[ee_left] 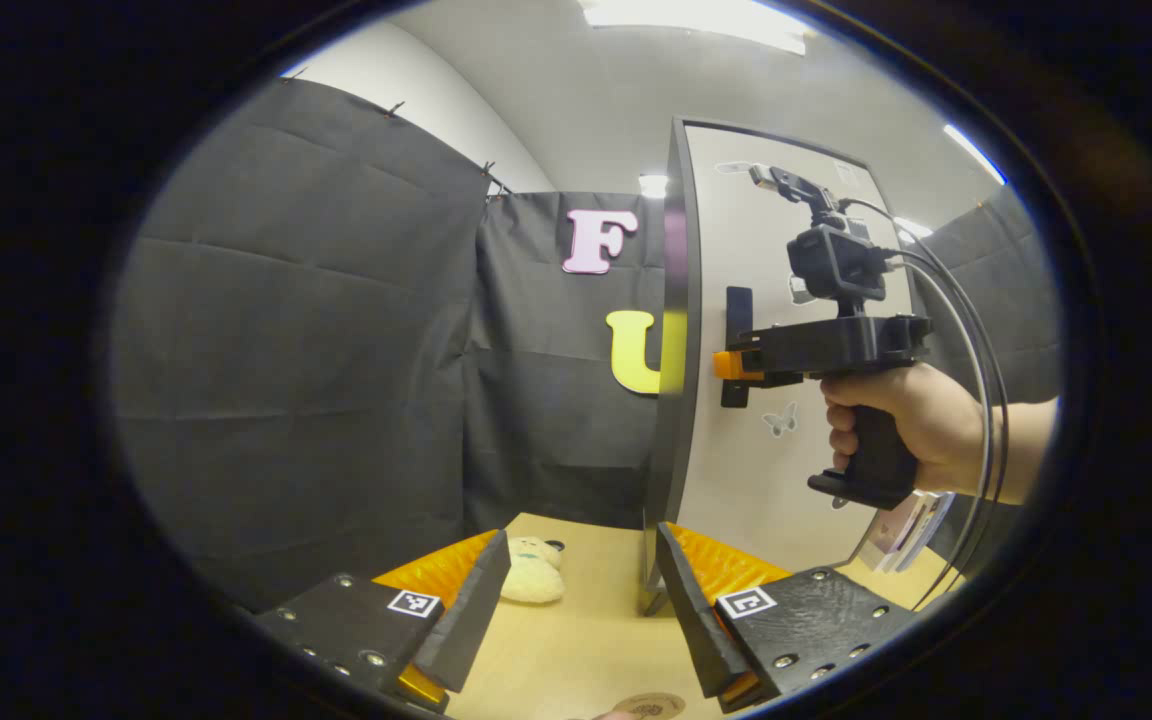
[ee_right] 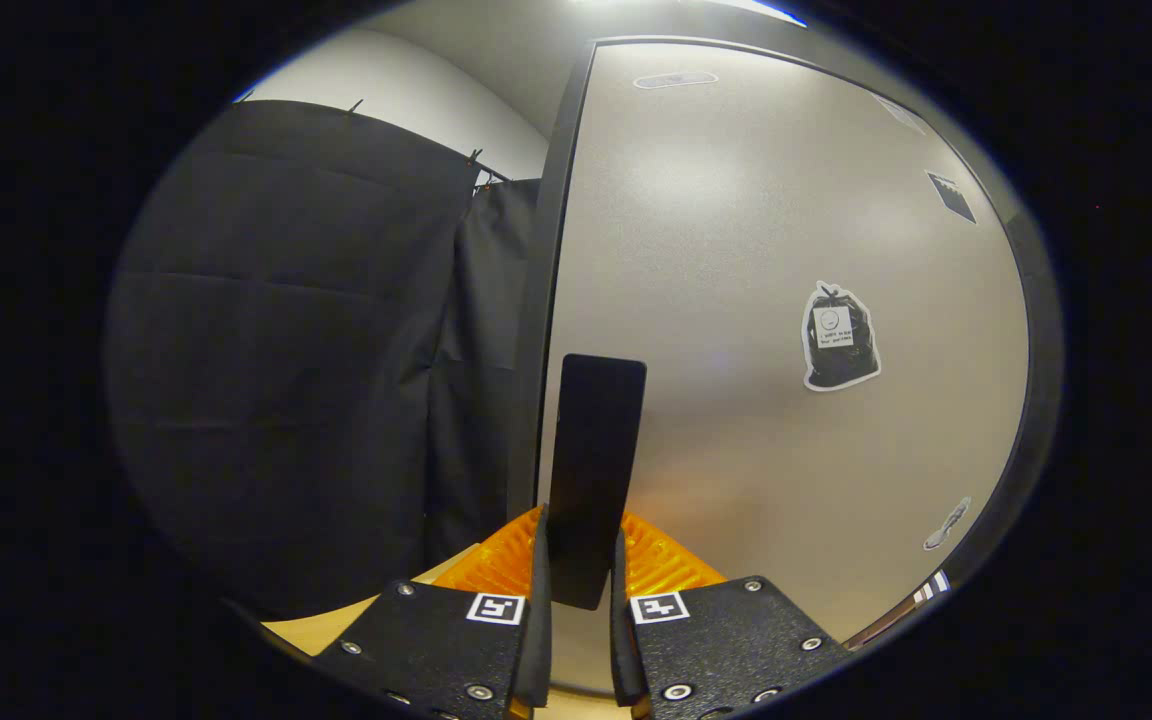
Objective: Open the cabinet door with the right hand, grasp the bottle in the cabinet with the left hand and place it on the coaster, then close the cabinet door with the right hand.
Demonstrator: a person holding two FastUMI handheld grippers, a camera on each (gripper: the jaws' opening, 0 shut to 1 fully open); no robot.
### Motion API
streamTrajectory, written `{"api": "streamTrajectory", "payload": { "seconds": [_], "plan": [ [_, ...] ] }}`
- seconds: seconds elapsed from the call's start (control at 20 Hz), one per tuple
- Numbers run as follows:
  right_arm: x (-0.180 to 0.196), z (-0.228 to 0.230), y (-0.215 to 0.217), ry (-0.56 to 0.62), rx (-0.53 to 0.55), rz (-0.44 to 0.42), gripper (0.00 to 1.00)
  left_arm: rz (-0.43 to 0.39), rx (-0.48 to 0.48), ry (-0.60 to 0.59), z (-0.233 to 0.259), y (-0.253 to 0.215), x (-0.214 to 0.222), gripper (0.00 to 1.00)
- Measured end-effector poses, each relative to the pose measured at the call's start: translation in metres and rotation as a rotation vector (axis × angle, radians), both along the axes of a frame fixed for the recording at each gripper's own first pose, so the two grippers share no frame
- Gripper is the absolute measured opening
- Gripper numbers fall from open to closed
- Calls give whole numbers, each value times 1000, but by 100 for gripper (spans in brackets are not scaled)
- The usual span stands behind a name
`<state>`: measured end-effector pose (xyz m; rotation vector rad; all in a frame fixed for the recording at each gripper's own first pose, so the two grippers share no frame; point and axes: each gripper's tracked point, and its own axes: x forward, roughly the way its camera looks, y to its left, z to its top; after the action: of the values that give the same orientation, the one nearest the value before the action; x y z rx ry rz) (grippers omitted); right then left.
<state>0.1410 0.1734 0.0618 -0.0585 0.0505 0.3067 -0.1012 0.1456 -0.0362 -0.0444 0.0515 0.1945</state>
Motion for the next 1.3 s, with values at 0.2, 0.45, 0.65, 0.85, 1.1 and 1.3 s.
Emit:
{"api": "streamTrajectory", "payload": {
  "seconds": [0.2, 0.45, 0.65, 0.85, 1.1, 1.3],
  "plan": [
    [-3, -2, 0, 21, -3, 50, 17, -22, 16, -4, 2, -11, 15, 84],
    [-13, -1, -2, 23, 18, 77, 17, -36, 22, 8, -5, -10, 16, 84],
    [-29, -1, -4, 35, 32, 124, 17, -44, -11, 32, -15, -15, 17, 87],
    [-45, -1, -7, 60, 44, 150, 17, -59, 7, 23, -6, -15, 14, 87],
    [-51, -4, -17, 51, 58, 212, 17, -17, 102, -15, 17, -13, 4, 82],
    [-48, -8, -25, 75, 54, 270, 17, -21, 98, -14, 35, -28, -14, 87]
  ]
}}
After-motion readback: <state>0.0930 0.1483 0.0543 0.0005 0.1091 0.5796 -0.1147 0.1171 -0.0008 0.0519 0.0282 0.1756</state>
